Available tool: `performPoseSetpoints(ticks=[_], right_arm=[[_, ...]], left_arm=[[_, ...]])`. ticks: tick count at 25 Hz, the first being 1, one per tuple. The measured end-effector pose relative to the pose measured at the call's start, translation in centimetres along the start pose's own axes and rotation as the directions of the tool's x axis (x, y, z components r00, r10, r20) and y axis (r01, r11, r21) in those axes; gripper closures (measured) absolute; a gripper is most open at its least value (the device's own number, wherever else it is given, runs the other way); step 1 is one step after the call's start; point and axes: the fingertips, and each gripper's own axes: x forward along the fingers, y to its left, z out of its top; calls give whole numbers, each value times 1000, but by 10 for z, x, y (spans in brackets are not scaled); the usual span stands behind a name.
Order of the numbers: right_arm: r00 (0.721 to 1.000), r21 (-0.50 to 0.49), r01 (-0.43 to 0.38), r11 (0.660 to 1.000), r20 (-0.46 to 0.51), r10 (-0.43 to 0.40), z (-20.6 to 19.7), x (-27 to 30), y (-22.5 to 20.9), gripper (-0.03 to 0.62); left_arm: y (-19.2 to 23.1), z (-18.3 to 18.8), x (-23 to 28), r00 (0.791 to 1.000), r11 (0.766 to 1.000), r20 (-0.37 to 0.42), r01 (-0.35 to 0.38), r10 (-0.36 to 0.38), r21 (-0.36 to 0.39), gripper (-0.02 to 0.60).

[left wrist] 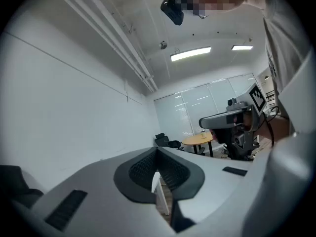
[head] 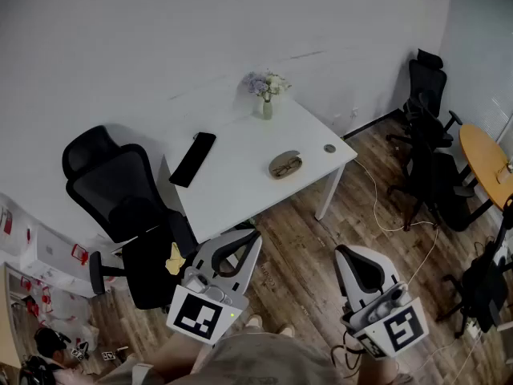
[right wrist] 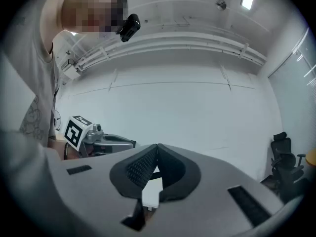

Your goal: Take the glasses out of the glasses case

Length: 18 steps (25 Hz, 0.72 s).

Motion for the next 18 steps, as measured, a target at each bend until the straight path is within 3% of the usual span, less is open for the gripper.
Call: performPoseSetpoints(ticks=[8, 12, 18], right_arm=[[1000, 13, 10, 1000, 12, -11, 0, -7, -8, 563], [1000, -18, 3, 1000, -6, -3, -4, -12, -10, 563], [1000, -30, 4, 1000, -1, -4, -6, -29, -18, 563]], left_arm=[[-1, 0, 0, 1000, 1000, -10, -22, 22, -15, 566], [-9, 3, 2, 1000, 997, -7, -30, 30, 73, 566], [-32, 5, 9, 1000, 997, -14, -14, 15, 70, 566]])
